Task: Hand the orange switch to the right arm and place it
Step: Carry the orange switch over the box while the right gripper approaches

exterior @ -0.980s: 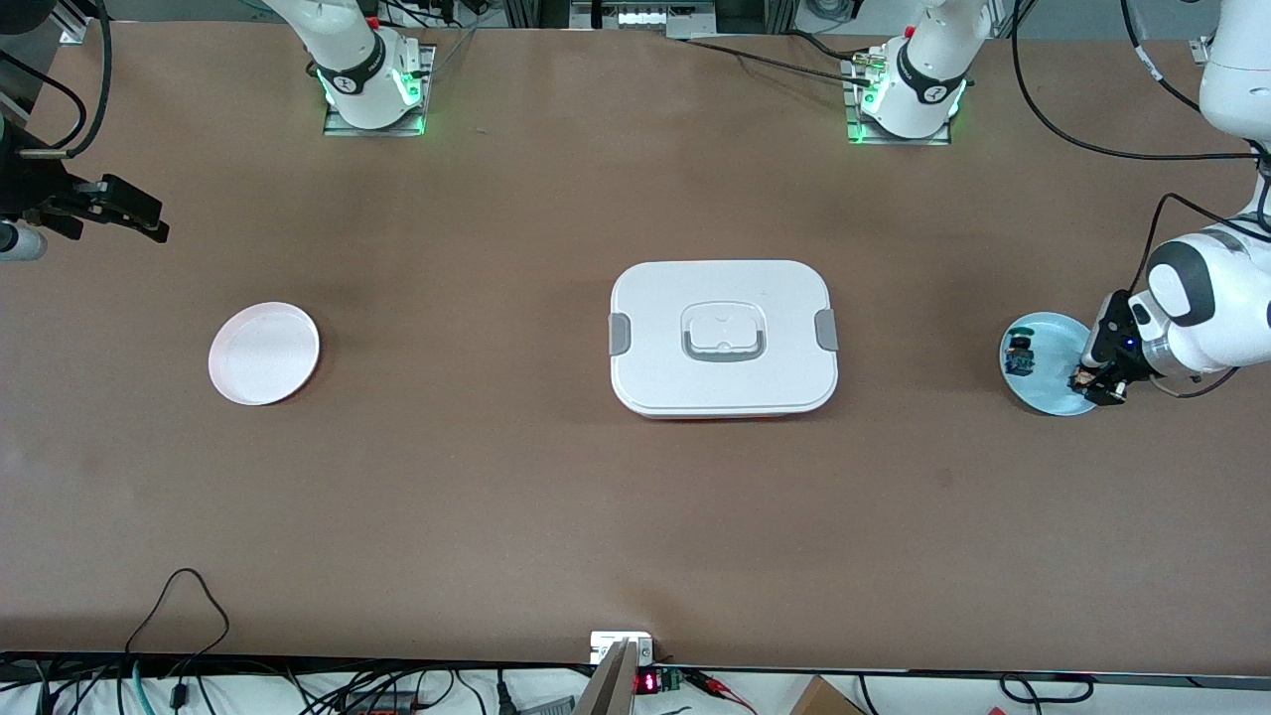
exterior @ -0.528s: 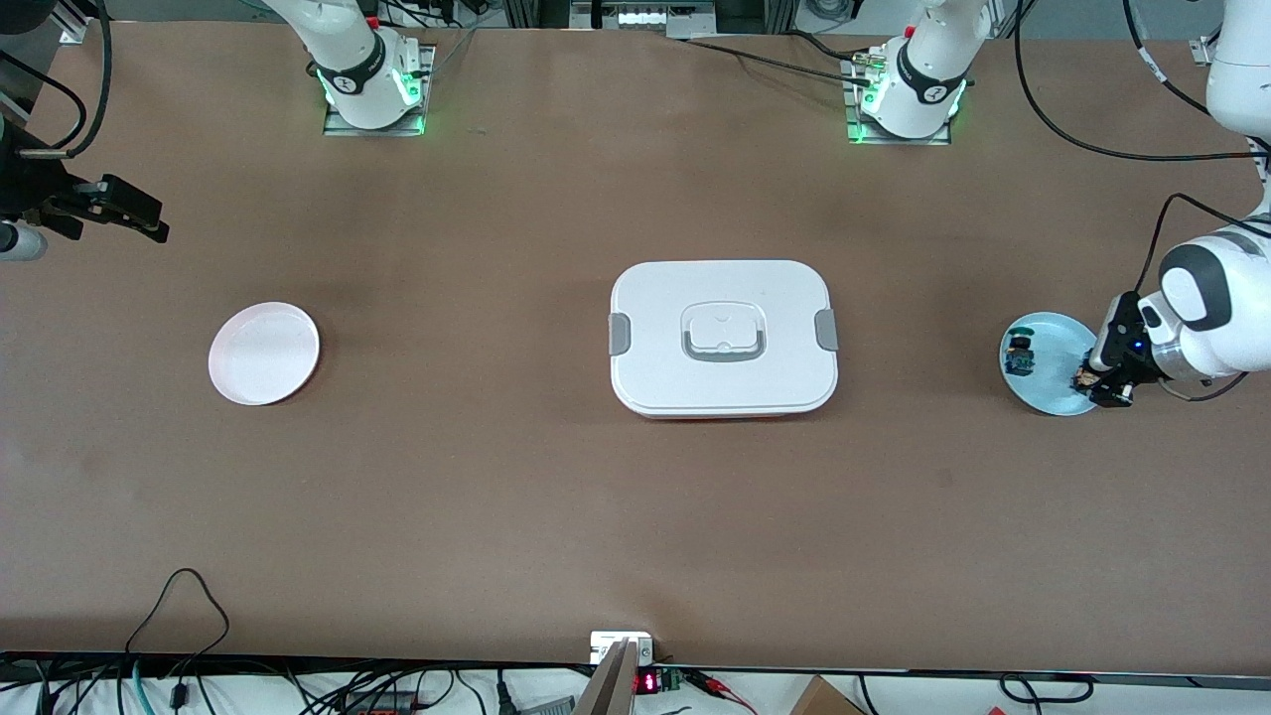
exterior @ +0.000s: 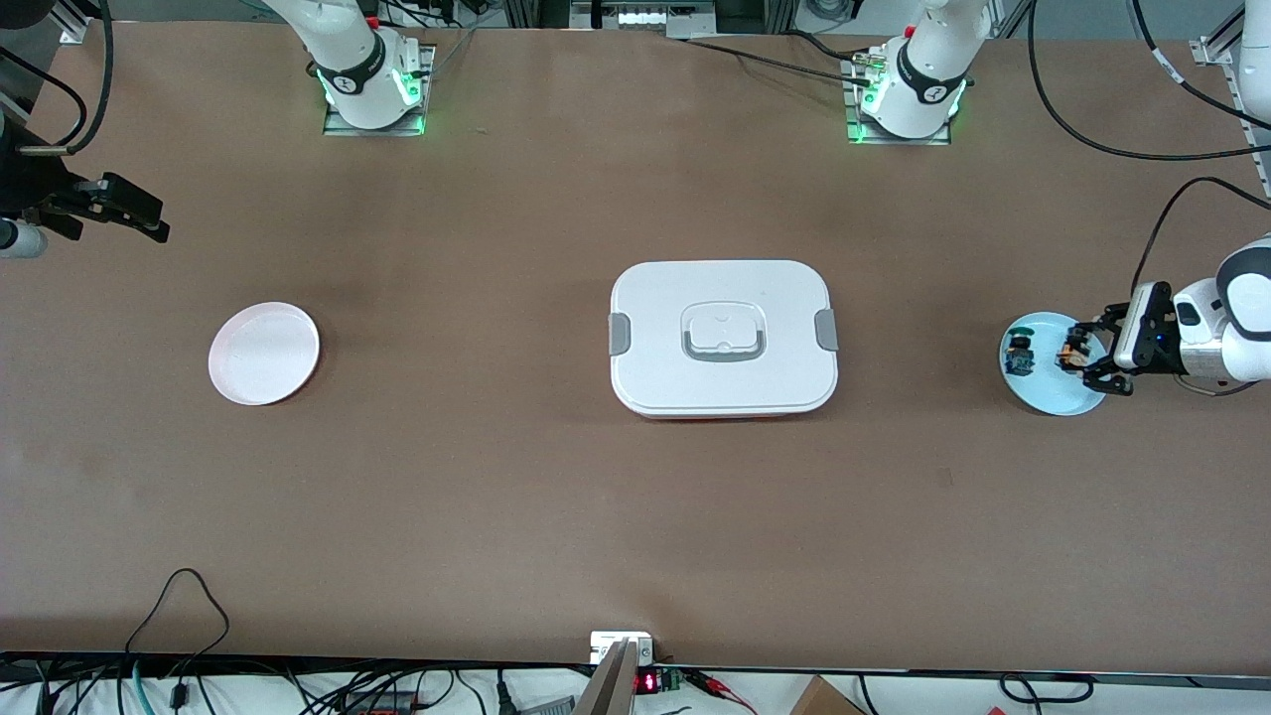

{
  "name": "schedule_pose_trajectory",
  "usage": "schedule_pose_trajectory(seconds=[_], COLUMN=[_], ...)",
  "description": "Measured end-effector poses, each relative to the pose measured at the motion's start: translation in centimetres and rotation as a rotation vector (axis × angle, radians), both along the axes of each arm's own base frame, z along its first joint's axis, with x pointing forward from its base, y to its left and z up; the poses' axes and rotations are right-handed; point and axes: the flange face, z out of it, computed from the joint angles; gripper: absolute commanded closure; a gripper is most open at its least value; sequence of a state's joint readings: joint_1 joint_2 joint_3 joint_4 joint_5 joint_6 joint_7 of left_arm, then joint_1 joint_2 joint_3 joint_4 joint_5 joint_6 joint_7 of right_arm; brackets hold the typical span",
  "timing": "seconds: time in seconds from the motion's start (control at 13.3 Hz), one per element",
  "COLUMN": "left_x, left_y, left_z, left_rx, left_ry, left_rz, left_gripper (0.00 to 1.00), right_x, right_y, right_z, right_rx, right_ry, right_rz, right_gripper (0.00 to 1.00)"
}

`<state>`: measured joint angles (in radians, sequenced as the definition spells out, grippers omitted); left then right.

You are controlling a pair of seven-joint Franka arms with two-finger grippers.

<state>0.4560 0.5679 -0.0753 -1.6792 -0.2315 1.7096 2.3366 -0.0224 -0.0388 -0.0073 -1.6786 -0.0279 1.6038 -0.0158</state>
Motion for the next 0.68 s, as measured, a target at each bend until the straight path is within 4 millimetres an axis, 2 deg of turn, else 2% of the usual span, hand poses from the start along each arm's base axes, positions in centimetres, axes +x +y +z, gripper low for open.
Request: schedule_pose_trajectory(seconds=[0.15,0.38,0.68], left_x=[0.4,1.0,1.4], left_y=[-4.2,-11.5,-19.1], left_z=[1.9,4.1,6.9], left_rx=[-0.148,-0.395,-0.633], left_ry=[0.097,0.165,0.267], left_rz=[-0.005,-0.027,-0.019], left_gripper=[1.0,1.0,1.0], right_x=[-0.1,-0.2,0.2], right_y=[-0.1,-0.1,0.0], right_z=[0.0,-0.2,-0.9], right_rx=[0.0,0.001,0.001], right_ry=[0.005,0.02,0.03], right_rz=[-0.002,-0.003,0.0], right_gripper=[0.0,0.0,0.0])
